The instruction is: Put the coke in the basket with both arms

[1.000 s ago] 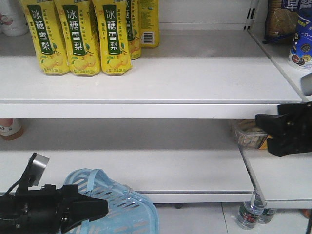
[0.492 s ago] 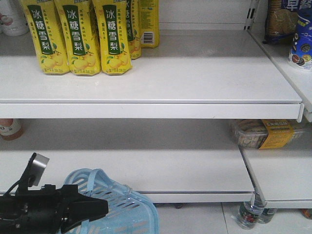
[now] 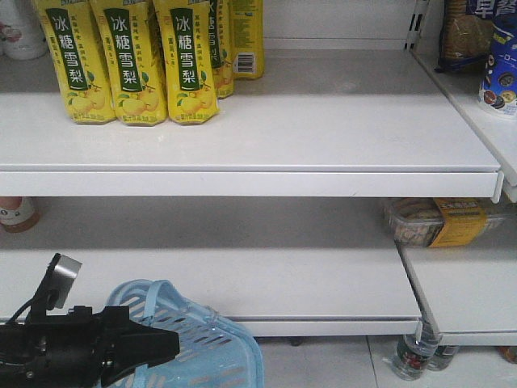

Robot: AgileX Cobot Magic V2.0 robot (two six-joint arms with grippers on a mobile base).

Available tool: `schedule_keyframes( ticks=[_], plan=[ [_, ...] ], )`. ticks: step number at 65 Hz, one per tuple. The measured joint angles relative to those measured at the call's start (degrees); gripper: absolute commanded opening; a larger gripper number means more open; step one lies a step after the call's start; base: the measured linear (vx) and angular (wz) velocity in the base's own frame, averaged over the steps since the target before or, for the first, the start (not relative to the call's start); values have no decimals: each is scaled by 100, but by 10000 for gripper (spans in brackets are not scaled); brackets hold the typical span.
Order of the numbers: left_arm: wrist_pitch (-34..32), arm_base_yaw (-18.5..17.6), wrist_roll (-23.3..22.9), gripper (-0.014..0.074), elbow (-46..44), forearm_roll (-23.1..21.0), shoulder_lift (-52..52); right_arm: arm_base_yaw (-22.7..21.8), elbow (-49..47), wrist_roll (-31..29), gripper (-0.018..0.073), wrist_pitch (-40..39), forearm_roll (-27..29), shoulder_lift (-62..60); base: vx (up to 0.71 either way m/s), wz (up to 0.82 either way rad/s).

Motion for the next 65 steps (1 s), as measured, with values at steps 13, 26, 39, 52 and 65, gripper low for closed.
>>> schedule_keyframes(
  ticks=[13, 26, 39, 52, 65],
  plan=[
    [0, 0, 0, -6, 0, 0, 0, 0, 729, 38, 371, 24, 447, -1198, 0, 0],
    [0, 0, 0, -6, 0, 0, 0, 0, 1220, 43, 371, 17, 879, -1644, 0, 0],
    [0, 0, 0, -6, 0, 0, 0, -6, 1278, 38, 367, -13, 902, -1648, 0, 0],
    [0, 0, 0, -6, 0, 0, 0, -6, 1278, 38, 195, -13, 902, -1648, 0, 0],
    [0, 0, 0, -6, 0, 0, 0, -6, 1278, 38, -13, -13, 920, -1648, 0, 0]
  ],
)
